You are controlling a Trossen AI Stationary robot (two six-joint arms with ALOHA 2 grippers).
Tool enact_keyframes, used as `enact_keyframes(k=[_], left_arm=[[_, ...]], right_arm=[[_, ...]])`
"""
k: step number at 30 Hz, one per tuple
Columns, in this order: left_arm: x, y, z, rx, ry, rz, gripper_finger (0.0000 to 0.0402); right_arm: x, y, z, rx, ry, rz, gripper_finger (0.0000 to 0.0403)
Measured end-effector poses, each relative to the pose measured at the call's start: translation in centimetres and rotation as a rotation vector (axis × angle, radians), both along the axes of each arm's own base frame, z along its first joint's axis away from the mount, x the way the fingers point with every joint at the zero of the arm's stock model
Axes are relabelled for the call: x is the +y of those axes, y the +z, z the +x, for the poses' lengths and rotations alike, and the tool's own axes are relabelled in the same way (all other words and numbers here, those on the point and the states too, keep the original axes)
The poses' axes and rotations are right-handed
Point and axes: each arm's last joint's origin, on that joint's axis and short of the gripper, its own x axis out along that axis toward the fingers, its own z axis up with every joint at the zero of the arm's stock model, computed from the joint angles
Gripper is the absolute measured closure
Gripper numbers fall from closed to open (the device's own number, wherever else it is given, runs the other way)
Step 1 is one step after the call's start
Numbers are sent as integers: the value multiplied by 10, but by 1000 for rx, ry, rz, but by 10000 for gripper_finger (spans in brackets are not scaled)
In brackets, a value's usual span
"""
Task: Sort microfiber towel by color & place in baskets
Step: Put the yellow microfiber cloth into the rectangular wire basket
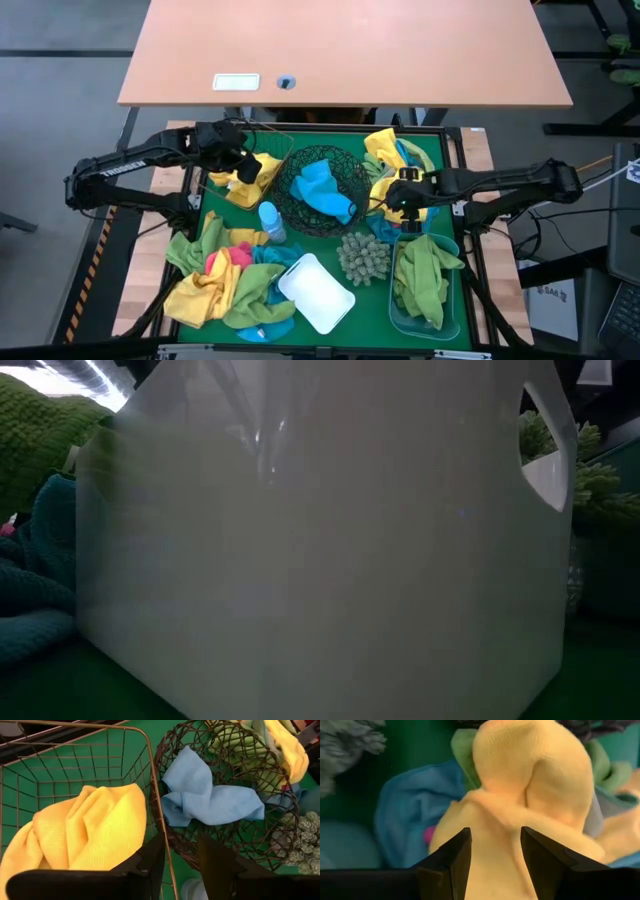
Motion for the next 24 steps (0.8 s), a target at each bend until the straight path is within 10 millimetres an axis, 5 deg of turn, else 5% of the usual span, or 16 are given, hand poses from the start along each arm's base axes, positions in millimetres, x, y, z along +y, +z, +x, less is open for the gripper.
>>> enact_keyframes(k=[7, 18, 24], left_arm=[[0, 0, 0, 0, 0, 0, 296], [1, 1, 1, -14, 3, 9, 296], [1, 1, 1, -11, 5, 11, 296]], right_arm=[[-4, -7, 4, -51, -25, -126, 233], [-2, -13, 8, -10, 62, -95, 237], [-1, -23, 14, 41, 67, -95, 319]])
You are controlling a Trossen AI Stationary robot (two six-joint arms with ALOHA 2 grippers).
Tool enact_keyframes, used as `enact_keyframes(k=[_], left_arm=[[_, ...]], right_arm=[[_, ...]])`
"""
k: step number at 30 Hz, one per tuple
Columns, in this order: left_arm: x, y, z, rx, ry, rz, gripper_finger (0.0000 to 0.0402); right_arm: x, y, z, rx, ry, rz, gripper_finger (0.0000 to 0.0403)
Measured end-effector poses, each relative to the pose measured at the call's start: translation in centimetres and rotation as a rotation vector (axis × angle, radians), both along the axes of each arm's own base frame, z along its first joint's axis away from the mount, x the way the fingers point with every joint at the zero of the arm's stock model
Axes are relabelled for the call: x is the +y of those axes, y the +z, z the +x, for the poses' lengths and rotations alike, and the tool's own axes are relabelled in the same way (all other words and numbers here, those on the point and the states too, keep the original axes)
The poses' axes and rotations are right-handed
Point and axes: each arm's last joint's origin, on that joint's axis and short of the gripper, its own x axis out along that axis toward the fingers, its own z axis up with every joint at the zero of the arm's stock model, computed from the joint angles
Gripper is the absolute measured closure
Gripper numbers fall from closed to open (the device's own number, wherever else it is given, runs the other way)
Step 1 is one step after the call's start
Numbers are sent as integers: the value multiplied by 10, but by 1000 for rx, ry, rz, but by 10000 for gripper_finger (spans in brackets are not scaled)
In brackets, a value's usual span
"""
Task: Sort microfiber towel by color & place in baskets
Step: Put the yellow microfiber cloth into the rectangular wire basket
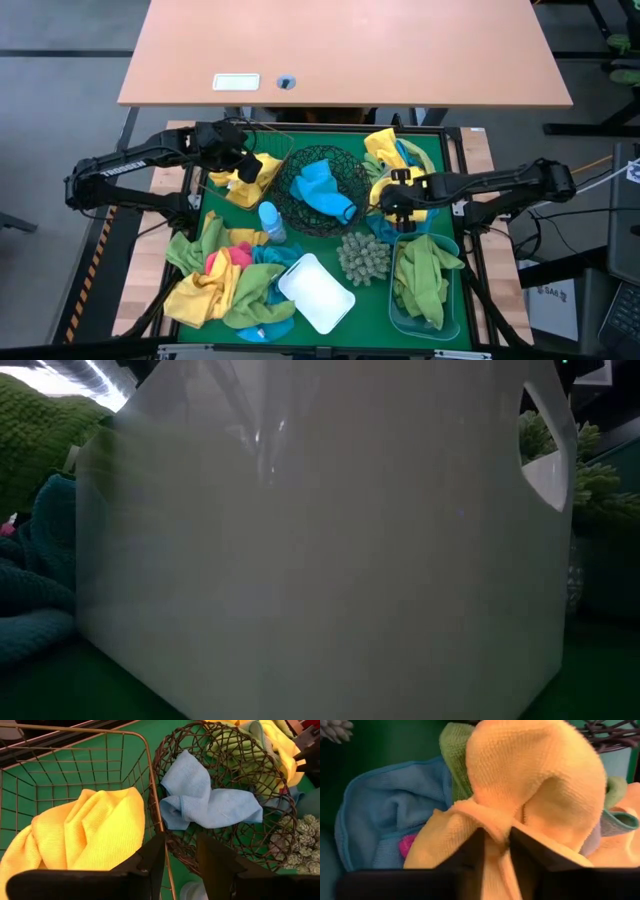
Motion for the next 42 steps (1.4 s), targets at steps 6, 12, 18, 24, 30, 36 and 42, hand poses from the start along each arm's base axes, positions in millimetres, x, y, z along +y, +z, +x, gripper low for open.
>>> enact_keyframes(k=[6, 12, 18, 24, 30, 36, 42], left_arm=[[-1, 0, 1, -2, -7, 4, 296], [-5, 6, 9, -78, -34, 60, 296], [-9, 22, 23, -227, -157, 215, 296], [-16, 37, 37, -339, -289, 410, 296], [-22, 36, 65, -381, -390, 542, 296], [-24, 24, 102, -417, -453, 630, 296], [-21, 10, 135, -459, -490, 721, 278]], right_arm=[[0, -3, 2, 15, 4, -2, 386], [0, 24, 6, 15, 30, -10, 391], [-1, 84, 14, -88, 63, -76, 393], [-7, 146, 16, -264, 75, -139, 398], [-23, 194, 9, -420, 17, -172, 400], [-36, 220, 0, -508, -43, -186, 400], [-40, 225, -2, -528, -61, -193, 400]])
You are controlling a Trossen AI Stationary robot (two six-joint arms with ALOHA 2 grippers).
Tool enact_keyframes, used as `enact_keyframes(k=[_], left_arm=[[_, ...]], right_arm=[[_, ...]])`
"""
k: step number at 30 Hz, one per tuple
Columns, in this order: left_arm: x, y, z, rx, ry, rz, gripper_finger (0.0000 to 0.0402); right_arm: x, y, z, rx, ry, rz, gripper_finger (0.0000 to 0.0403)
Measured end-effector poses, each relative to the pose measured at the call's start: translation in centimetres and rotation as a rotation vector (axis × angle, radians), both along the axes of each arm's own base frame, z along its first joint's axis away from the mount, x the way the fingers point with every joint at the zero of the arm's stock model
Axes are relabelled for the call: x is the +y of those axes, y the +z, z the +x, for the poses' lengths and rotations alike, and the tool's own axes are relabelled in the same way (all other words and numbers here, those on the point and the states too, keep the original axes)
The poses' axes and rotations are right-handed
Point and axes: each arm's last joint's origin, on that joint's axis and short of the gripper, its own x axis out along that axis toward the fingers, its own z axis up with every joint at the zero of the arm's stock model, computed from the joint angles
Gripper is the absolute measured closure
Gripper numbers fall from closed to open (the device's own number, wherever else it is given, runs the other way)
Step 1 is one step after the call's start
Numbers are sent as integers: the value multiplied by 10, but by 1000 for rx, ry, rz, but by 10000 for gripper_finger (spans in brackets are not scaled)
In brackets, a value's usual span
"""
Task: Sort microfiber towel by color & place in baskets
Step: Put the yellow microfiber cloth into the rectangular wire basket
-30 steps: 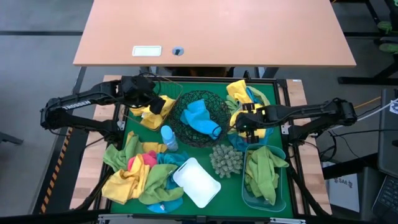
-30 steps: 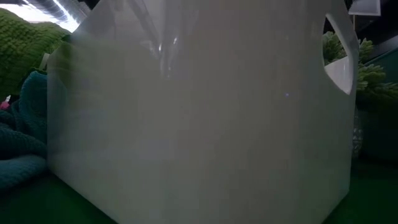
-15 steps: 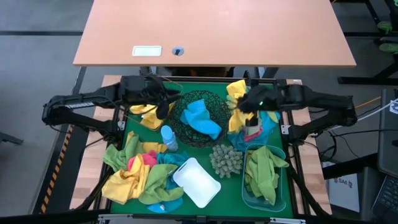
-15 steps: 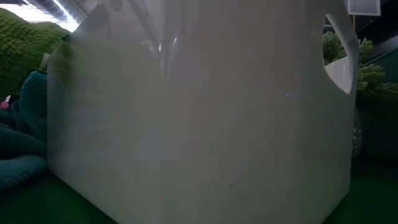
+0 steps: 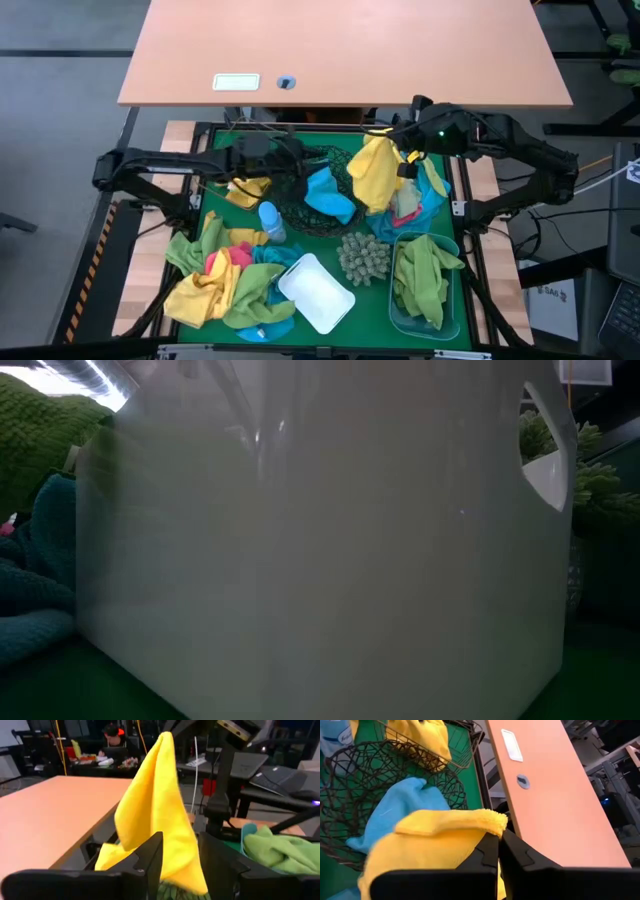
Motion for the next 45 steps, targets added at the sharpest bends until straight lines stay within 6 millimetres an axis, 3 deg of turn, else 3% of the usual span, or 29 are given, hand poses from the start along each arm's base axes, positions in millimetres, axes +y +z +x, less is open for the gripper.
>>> enact_keyframes(k=[12, 20, 30, 36, 45], left_arm=[[8, -43, 49, -44, 4, 9, 185], [10, -56, 65, -119, 3, 17, 178], [8, -53, 68, -187, -59, 23, 178], [8, -49, 68, -231, -78, 29, 210], [8, -48, 68, -233, -79, 29, 317]], right_arm=[[3, 2, 3, -41, 91, 65, 400], [6, 10, 10, -160, 210, 125, 400], [6, 22, 16, -294, 228, 97, 400], [6, 22, 16, -295, 228, 97, 400], [6, 22, 16, -295, 223, 95, 400]])
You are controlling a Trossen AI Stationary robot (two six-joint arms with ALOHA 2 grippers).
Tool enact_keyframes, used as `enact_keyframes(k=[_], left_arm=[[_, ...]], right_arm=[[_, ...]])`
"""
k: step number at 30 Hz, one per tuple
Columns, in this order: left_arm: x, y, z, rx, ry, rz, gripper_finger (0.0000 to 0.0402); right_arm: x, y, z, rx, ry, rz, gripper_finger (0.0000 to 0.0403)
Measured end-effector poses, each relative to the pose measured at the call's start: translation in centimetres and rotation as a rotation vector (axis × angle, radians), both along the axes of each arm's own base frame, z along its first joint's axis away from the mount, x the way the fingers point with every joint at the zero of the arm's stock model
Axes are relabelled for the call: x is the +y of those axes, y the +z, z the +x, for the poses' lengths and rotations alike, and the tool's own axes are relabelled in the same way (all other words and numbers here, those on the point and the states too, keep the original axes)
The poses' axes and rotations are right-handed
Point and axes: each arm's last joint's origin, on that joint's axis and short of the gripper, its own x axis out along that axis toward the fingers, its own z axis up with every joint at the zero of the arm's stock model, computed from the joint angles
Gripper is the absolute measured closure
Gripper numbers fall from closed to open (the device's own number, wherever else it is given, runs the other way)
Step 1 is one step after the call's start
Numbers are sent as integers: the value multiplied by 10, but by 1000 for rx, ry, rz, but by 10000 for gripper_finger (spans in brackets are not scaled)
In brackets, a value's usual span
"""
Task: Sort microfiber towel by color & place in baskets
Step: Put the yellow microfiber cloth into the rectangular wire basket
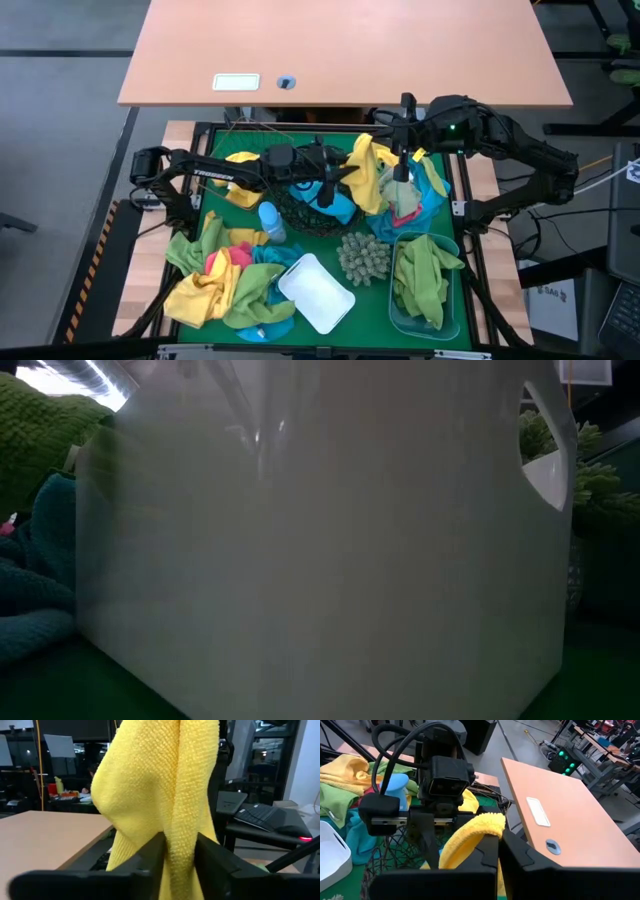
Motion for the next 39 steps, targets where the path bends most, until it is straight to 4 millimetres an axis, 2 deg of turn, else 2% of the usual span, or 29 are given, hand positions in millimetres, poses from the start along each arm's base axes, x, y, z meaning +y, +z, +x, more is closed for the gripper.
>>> enact_keyframes(k=[6, 12, 18, 23, 32, 39], left_arm=[[2, 0, 0, 0, 6, 0, 392], [7, 6, -3, -42, 20, 6, 396], [13, 30, -18, -117, 41, 18, 397], [18, 63, -44, -209, 71, 36, 399], [22, 117, -109, -270, 140, 54, 400], [26, 138, -161, -230, 257, 43, 401]], right_arm=[[0, 0, 0, -7, -8, 7, 387], [-1, 2, 1, -49, -82, 80, 309], [-6, 1, -2, -28, -237, 18, 247], [-7, 0, -5, -14, -305, -10, 236], [-6, -9, -15, 109, -316, 9, 239], [-5, -20, -22, 242, -326, 25, 239]])
